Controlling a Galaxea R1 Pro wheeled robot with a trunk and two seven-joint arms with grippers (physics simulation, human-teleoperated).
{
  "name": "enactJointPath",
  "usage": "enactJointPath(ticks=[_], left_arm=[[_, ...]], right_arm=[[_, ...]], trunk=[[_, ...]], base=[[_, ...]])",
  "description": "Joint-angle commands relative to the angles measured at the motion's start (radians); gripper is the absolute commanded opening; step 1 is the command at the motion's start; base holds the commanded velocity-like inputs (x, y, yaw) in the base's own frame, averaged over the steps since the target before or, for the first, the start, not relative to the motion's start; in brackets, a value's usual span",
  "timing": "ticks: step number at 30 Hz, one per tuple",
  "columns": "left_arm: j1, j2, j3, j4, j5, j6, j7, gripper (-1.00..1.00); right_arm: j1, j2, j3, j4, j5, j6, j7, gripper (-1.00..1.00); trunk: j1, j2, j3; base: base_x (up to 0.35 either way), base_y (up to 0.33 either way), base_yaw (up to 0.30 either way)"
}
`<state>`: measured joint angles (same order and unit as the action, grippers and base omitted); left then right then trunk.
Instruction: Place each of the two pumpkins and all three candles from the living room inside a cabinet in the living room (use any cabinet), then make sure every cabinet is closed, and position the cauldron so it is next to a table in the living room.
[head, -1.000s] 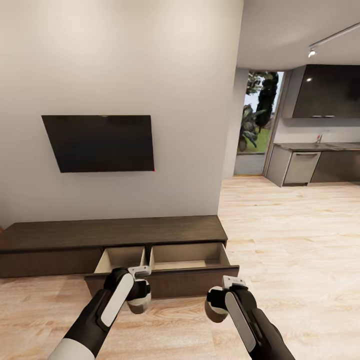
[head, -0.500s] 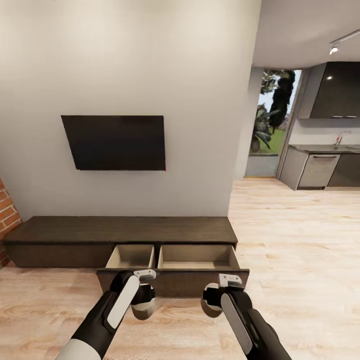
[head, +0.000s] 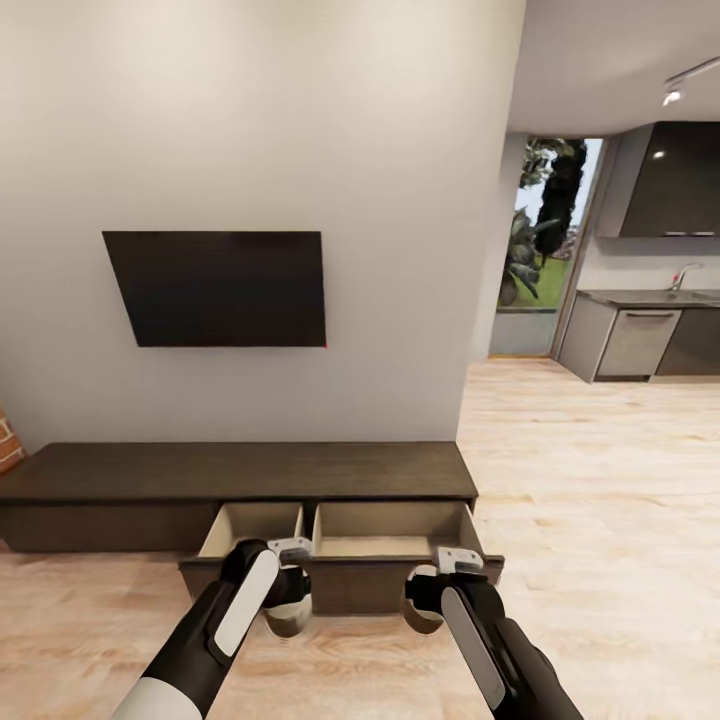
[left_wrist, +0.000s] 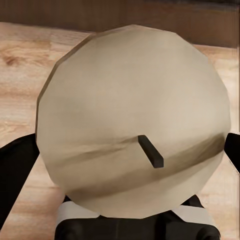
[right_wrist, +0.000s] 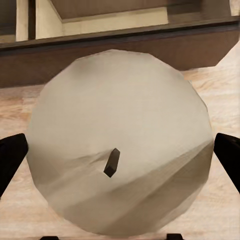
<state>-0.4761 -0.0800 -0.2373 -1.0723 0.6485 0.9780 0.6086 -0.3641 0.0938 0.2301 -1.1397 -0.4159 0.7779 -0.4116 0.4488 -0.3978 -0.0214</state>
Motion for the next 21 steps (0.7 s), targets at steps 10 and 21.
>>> enactJointPath(ticks=[10, 21], left_arm=[[-0.001, 0.002, 0.005, -0.001, 0.008, 0.002, 0.010, -1.00], [-0.001, 0.002, 0.004, -0.001, 0.008, 0.002, 0.008, -1.00]], right_arm=[[-0.001, 0.001, 0.002, -0.001, -0.010, 0.000, -0.009, -1.00], [-0.001, 0.001, 0.003, 0.000, -0.011, 0.000, -0.006, -1.00]], trunk=[[0.001, -0.002, -0.002], [0.001, -0.002, -0.002]], base=[[0.335, 0.000, -0.076], [0.313, 0.000, -0.022]])
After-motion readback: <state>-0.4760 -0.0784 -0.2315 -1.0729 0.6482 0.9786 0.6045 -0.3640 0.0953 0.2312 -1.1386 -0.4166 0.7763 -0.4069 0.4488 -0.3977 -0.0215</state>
